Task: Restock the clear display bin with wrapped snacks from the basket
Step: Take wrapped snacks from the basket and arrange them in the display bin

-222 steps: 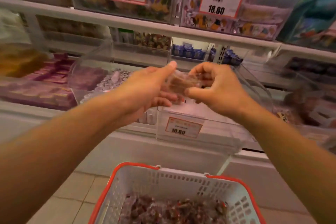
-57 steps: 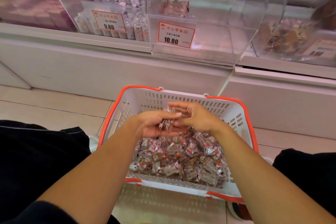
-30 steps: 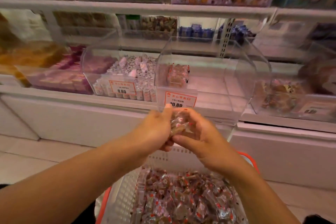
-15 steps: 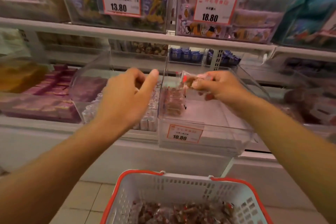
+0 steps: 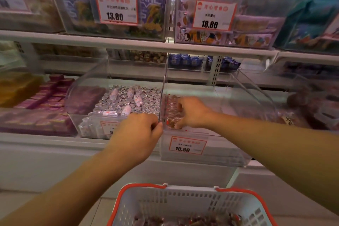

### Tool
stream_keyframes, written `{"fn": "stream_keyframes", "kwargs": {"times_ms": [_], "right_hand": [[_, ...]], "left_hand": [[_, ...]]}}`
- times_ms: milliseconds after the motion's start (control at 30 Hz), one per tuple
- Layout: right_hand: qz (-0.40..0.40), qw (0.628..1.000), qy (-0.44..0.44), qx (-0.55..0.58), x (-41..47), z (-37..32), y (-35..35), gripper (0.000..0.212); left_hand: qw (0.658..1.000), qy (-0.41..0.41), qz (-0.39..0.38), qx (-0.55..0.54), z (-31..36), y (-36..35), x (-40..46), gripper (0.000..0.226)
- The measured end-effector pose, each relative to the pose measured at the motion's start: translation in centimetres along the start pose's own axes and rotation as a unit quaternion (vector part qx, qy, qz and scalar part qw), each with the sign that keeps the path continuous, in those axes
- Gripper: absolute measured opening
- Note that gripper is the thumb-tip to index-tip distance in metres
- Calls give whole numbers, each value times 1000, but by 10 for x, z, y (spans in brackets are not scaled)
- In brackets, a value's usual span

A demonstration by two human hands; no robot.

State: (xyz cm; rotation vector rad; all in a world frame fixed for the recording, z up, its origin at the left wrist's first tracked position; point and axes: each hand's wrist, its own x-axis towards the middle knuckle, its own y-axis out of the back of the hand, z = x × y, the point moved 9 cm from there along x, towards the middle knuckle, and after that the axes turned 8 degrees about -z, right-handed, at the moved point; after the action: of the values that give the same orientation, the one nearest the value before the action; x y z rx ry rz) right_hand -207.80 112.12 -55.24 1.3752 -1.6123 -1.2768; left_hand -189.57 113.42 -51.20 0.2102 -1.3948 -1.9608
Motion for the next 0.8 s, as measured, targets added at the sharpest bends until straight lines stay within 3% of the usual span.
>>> {"fn": "stream_keyframes", "kwargs": {"times_ms": [133,367,533,600,667,733,767,800], "right_hand": [[38,998,2,-51,0,-5,15,50],[-7,999,-7,-30,2,-1,7,29],[1,999,-2,-46,-12,-9,21,36],[89,995,25,-24,-33,-20,48,31],[264,957,115,19,-84,-40,77,16],[420,875,230,71,-155,-49,73,15],[453,851,246,103,-183,-42,51,18],[454,852,229,128,-200,-30,19,21]], "left_hand": [[1000,-2,-8,-17,-1,-1,3,38],[999,-13,13,35,9,2,0,42],[999,-8,20,48,13,9,-2,45],[998,-23,43,49,19,20,-4,45],[997,-49,50,33,24,30,-7,44],[997,-67,-32,-9,25,22,-9,39],[992,-66,-100,-34,25,8,-12,38],[983,-58,-169,-47,23,-12,-17,38]]}}
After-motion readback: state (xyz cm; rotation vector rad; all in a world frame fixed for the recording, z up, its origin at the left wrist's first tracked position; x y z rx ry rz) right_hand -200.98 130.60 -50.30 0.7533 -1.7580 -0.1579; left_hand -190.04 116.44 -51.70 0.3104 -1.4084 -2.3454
